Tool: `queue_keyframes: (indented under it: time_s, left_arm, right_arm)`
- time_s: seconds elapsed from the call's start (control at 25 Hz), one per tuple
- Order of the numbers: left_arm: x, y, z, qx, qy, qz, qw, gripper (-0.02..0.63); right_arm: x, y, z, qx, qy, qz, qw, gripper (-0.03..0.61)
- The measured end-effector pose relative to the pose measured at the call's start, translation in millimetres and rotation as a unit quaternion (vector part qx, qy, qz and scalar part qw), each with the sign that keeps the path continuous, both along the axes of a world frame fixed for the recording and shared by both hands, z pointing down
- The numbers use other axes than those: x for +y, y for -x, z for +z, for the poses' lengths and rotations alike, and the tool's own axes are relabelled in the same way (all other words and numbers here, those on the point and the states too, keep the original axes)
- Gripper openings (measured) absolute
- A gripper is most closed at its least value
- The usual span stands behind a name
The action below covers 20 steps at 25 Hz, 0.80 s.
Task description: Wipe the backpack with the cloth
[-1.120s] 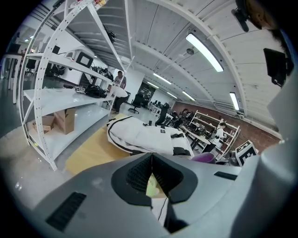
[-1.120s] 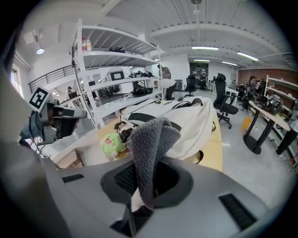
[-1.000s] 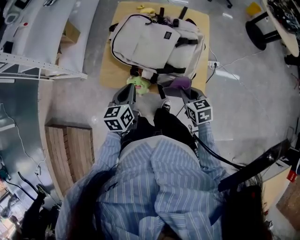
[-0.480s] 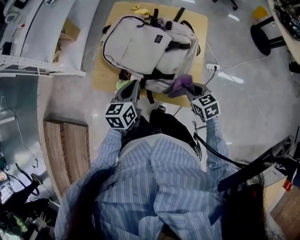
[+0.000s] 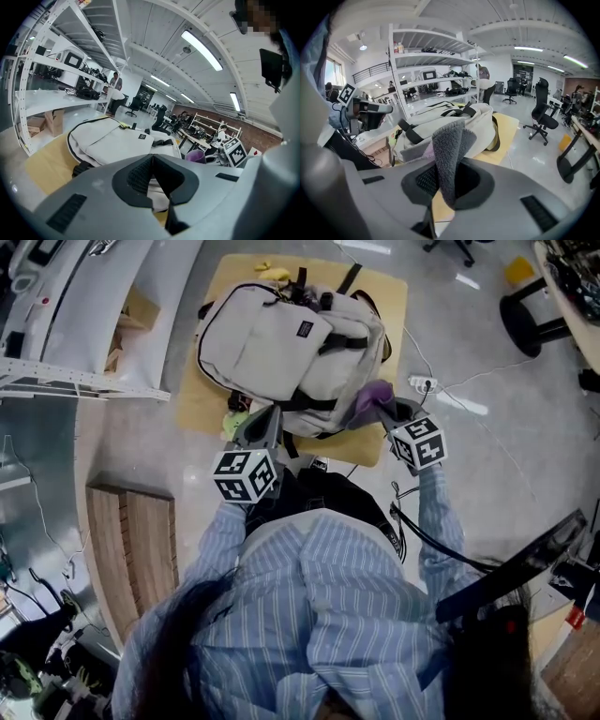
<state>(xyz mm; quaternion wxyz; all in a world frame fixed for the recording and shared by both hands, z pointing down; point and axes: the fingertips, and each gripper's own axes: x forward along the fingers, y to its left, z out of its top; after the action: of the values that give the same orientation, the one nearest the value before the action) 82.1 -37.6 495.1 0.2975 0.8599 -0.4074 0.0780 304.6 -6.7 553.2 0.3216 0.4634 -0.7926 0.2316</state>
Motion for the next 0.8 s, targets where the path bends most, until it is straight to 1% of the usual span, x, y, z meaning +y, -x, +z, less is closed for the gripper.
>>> queue_keyframes:
  time_s: [0.24, 0.52, 0.64, 0.8]
  left_arm:
    - [-6.2, -2.2, -2.9, 0.000, 0.001, -0.008, 1.0000, 0.005]
    - [-19.8, -12.7, -11.1, -0.002, -0.010, 0.009, 0.9999, 0.005]
    - [-27.8, -20.4, -15.3, 0.002, -0.017, 0.025, 0.9995, 0.005]
    - [-45.6, -24.4, -16.2, 0.004, -0.017, 0.045, 0.9988, 0.005]
  right_arm:
    - [-25.1, -15.7, -3.9, 0.017, -0.006, -0.010, 1.000, 0.041]
    - [-56.7, -27.8, -25.1, 0.039, -0.023, -0.020, 0.999, 0.041]
    - [-70.1, -44.3, -25.8, 0.052, -0.020, -0.003, 0.998, 0.041]
    - [-92.6, -63.0, -29.4, 0.057, -0.017, 0.029, 0.998, 0.041]
